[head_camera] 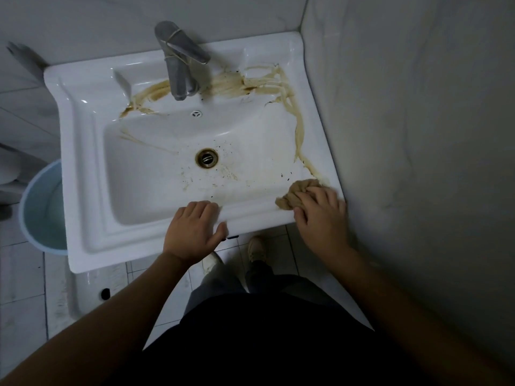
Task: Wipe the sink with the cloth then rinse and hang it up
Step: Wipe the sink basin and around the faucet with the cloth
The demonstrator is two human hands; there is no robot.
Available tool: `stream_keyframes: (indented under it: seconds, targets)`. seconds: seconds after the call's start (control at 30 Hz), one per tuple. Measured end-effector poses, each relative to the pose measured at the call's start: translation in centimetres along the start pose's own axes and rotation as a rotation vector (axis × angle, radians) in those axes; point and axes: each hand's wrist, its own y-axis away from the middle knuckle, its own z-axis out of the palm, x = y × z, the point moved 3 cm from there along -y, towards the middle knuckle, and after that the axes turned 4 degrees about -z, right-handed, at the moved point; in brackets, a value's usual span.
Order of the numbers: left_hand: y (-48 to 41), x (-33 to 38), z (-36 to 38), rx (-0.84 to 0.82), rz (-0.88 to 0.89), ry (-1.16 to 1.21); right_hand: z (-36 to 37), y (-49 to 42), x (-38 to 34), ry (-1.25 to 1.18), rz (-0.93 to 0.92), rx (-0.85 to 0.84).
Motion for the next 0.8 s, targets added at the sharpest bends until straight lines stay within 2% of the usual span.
stream_keyframes:
  seconds: [0.2,0.43,0.53,0.8]
  targets:
    - [0.0,0.0,-0.1,0.007,-0.002,0.020,0.3,-1.9,1.3,-0.027,-0.038,0.053]
    - [0.0,-0.2,0.0,0.029,0.013,0.047,0.3,-10.8,0.9,0.060,-0.164,0.098]
    - [0.0,-0.4,0.0,0.038,0.020,0.058,0.6,-13.9,0.3,0.108,-0.149,0.084]
    - [0.2,-1.0,-1.2,-0.004,0.027,0.114,0.5,-8.0,0.4,0.098,-0.104,0.056]
